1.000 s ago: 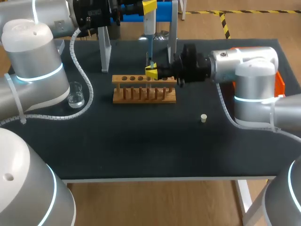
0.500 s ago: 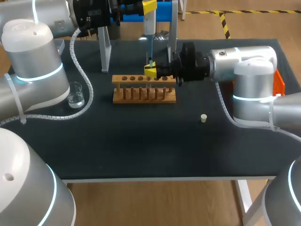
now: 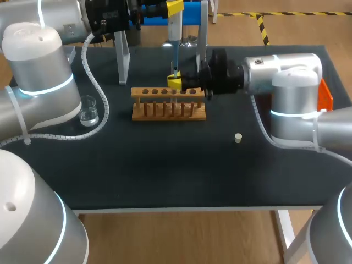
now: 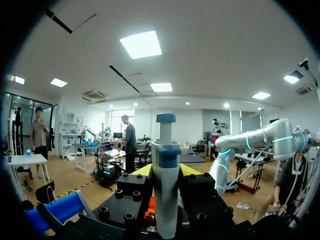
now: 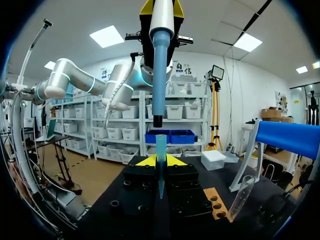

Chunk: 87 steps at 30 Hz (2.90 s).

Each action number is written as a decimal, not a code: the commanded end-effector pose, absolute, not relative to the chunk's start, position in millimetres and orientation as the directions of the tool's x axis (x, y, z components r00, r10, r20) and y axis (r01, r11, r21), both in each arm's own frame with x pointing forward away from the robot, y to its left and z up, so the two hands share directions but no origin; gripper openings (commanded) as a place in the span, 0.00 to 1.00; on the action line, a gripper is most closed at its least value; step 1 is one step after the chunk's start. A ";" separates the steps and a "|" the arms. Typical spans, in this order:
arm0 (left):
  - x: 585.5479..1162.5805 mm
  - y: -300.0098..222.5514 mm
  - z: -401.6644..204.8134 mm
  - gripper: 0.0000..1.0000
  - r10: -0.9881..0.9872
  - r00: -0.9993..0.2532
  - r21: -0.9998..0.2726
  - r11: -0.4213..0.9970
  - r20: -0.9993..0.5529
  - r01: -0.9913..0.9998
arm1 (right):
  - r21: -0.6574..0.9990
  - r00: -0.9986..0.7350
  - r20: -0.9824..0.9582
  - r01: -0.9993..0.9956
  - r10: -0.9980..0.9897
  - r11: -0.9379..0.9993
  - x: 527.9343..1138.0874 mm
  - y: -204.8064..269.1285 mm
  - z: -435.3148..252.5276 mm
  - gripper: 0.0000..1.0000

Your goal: Invert the test tube, pick up the pipette, mount the tip to pipette, aspirate from beaker and dispense into the tube, eject the tip, return the pipette, and cap with the stopper.

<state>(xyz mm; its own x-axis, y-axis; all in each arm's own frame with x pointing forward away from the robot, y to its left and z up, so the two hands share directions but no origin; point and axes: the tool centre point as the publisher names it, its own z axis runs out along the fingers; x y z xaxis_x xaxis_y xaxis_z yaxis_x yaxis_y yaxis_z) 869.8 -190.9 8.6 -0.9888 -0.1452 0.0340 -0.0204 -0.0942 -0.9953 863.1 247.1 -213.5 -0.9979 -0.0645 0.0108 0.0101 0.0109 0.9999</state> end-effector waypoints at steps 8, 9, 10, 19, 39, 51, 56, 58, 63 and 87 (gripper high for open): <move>869.3 -190.4 8.4 0.00 -0.146 -0.989 -0.995 -0.097 0.033 -0.019 | 1.000 -0.998 0.001 0.000 -0.063 0.012 866.4 249.1 -209.9 0.00; 869.3 -190.4 8.4 0.00 -0.146 -0.989 -0.995 -0.097 0.033 -0.019 | 1.000 -0.998 0.000 -0.001 -0.063 0.012 866.8 249.0 -209.6 0.00; 869.3 -190.4 8.4 0.00 -0.146 -0.989 -0.995 -0.097 0.033 -0.019 | 1.000 -0.998 -0.001 -0.002 -0.063 0.012 867.0 249.0 -209.3 0.00; 869.3 -190.4 8.4 0.00 -0.146 -0.989 -0.995 -0.097 0.033 -0.019 | 1.000 -0.998 -0.009 -0.010 -0.066 0.013 867.6 249.0 -207.7 0.00; 869.3 -190.4 8.4 0.00 -0.146 -0.989 -0.995 -0.097 0.033 -0.019 | 1.000 -0.998 -0.021 -0.022 -0.065 0.011 867.3 249.0 -207.2 0.00; 869.3 -190.4 8.4 0.00 -0.146 -0.989 -0.995 -0.097 0.033 -0.019 | 1.000 -0.998 -0.025 -0.025 -0.064 0.008 866.2 247.5 -208.8 0.00; 869.3 -190.4 8.4 0.00 -0.146 -0.989 -0.995 -0.097 0.033 -0.019 | 1.000 -0.998 -0.024 -0.025 -0.063 0.009 866.1 247.0 -209.5 0.00; 869.3 -190.4 8.4 0.00 -0.146 -0.989 -0.995 -0.097 0.033 -0.019 | 1.000 -0.998 -0.025 -0.026 -0.063 0.008 866.2 246.8 -209.5 0.00; 869.3 -190.4 8.4 0.00 -0.146 -0.989 -0.995 -0.097 0.033 -0.019 | 1.000 -0.998 -0.028 -0.028 -0.063 0.007 866.4 246.5 -209.1 0.00; 869.3 -190.4 8.4 0.00 -0.146 -0.989 -0.995 -0.097 0.033 -0.019 | 0.999 -0.996 -0.054 -0.054 -0.073 -0.002 862.2 248.2 -200.2 0.00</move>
<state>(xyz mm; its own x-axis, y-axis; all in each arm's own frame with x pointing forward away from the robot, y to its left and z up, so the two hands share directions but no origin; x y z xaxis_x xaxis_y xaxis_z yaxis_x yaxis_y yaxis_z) 869.7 -190.9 9.6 -0.9889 -0.1449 0.0335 -0.0197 -0.0956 -0.9952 863.9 249.3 -203.0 -0.9958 -0.0752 -0.0526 -0.0525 -0.0037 0.9986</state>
